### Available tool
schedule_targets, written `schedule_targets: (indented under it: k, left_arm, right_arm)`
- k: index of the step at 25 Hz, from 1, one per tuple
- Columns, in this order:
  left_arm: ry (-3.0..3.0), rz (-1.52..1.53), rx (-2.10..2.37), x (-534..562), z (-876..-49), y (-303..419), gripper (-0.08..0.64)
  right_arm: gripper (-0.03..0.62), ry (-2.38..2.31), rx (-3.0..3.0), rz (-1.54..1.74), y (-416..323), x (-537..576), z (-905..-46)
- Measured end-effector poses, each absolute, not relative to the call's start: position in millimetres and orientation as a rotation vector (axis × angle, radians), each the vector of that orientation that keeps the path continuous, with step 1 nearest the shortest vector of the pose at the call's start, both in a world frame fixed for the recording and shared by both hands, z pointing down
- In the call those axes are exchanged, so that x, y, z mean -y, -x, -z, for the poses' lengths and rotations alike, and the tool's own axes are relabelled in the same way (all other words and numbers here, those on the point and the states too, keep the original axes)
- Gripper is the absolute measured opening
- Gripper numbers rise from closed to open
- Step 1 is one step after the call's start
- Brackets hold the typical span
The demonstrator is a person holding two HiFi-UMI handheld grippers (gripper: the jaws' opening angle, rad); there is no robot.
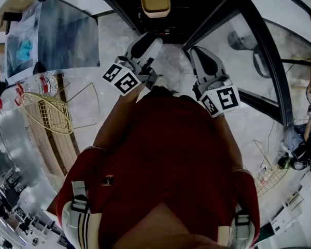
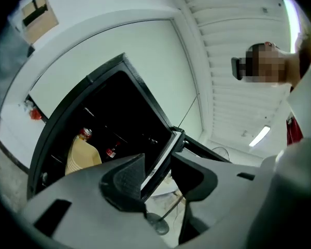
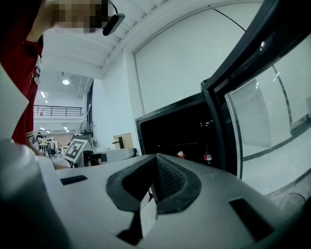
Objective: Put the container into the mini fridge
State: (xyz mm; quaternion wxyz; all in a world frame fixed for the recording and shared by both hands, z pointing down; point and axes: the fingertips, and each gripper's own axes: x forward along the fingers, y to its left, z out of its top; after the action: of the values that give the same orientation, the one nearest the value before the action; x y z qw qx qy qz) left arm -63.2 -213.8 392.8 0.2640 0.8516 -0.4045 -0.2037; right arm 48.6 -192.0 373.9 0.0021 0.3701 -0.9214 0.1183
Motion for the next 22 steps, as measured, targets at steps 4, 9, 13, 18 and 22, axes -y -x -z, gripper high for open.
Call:
schedule_targets:
  k: [4,9,13,18,22]
  left_arm:
    - [-2.429,0.424,1.171,200,-376,50,0.093]
    - [-2.566,0.269,1.254,183,-358,35,0.033]
    - [-2.657,0.167,1.307,166,-344,25,0.011]
    - [-2.706,0.143,1.323,147,-329,17,0.006]
    - [-2.731,0.154,1.338,138,-320,14,0.006]
  right_arm:
    - [0.000,-1.149,2.917,-0.364,-53,188,-366]
    - [0.000,-1.135,2.949,-0.358,-56,180,-359]
    - [0.000,-1.130,2.979,-0.324,-57,171,-348]
    - [0.000,-1.115,2.999,-0.241,-58,156,-334]
    - [0.000,-1.119,3.011,-0.207,-61,150,-329]
